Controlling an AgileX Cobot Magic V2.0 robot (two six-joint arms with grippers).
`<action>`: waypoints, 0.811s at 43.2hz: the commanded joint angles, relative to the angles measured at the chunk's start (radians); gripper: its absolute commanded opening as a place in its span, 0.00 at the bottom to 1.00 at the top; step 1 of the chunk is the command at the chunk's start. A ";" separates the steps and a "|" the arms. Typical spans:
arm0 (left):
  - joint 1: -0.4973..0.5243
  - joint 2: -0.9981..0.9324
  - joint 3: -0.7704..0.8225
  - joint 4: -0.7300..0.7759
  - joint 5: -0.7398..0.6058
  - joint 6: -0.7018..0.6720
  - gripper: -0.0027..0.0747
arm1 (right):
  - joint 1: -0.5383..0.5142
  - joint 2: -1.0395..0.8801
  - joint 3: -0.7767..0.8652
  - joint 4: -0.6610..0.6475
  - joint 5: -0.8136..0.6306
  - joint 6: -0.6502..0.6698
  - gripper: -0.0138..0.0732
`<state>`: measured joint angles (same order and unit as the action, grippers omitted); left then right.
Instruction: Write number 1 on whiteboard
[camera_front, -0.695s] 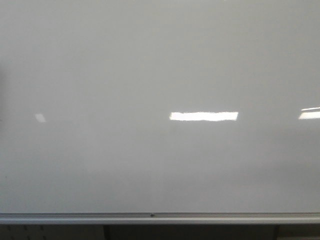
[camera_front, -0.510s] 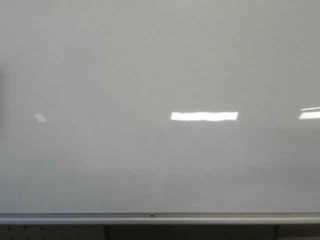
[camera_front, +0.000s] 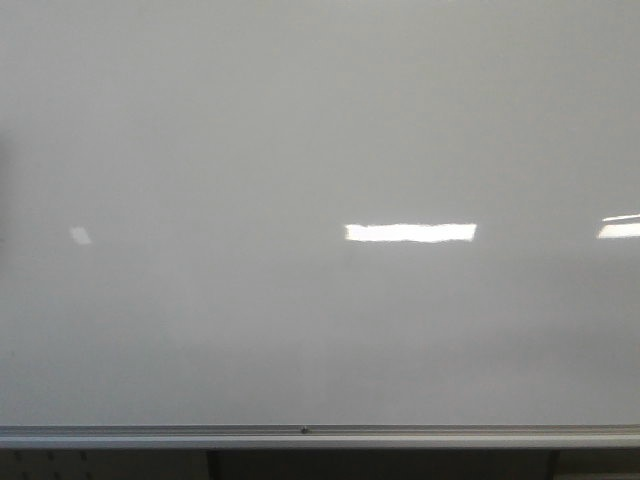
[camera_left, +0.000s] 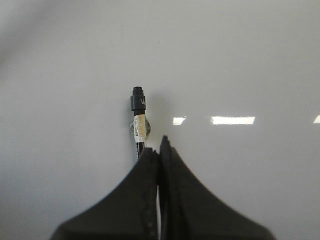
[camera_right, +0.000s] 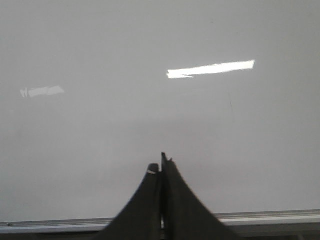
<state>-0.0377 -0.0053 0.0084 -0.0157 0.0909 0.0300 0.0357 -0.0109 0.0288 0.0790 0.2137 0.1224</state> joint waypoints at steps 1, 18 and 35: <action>0.000 -0.016 0.023 -0.005 -0.084 -0.008 0.01 | -0.006 -0.017 -0.024 -0.012 -0.077 -0.001 0.03; 0.000 -0.016 0.023 -0.003 -0.126 -0.008 0.01 | -0.006 -0.017 -0.025 -0.012 -0.174 0.000 0.03; 0.005 0.023 -0.131 -0.031 -0.216 -0.008 0.01 | -0.006 0.042 -0.302 -0.012 -0.052 0.000 0.03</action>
<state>-0.0334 -0.0053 -0.0268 -0.0363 -0.1135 0.0300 0.0357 -0.0086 -0.1581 0.0790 0.1940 0.1224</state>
